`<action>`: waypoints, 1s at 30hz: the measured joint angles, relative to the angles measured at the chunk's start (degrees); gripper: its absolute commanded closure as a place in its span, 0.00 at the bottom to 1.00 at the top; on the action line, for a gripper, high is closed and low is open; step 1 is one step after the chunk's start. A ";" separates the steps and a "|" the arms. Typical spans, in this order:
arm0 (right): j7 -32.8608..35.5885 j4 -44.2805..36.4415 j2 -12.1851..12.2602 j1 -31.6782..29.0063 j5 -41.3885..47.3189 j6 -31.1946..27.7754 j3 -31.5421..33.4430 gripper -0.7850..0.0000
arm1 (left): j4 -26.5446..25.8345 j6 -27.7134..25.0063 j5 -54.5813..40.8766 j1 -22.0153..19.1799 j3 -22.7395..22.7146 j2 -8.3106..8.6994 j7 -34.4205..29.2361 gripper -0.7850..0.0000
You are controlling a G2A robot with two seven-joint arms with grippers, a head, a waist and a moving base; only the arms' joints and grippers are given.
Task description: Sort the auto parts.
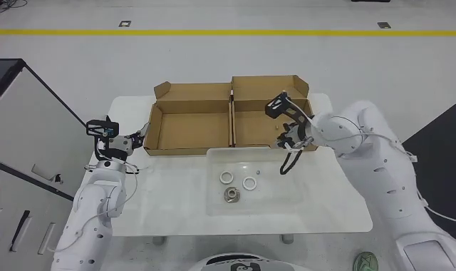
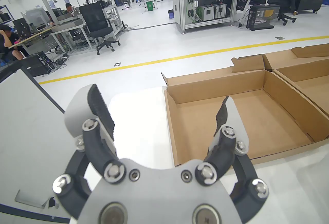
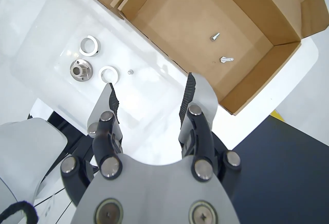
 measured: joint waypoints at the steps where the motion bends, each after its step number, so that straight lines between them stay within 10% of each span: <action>1: -0.02 -0.53 0.15 -0.52 0.20 0.19 0.13 0.24 | 0.00 0.00 0.00 0.00 0.00 0.00 0.00 0.00; 4: -0.04 -2.03 0.69 -2.08 1.20 1.02 0.42 0.00 | 0.00 0.00 0.00 0.00 0.00 0.00 0.00 0.00; 20: -0.66 -2.75 1.10 -3.26 1.70 0.36 -0.11 0.00 | 0.00 0.00 0.00 0.00 0.00 0.00 0.00 0.00; 30: -0.04 -0.33 2.65 3.26 2.96 -7.78 -12.94 0.00 | 0.00 0.00 0.00 0.00 0.00 0.00 0.00 0.00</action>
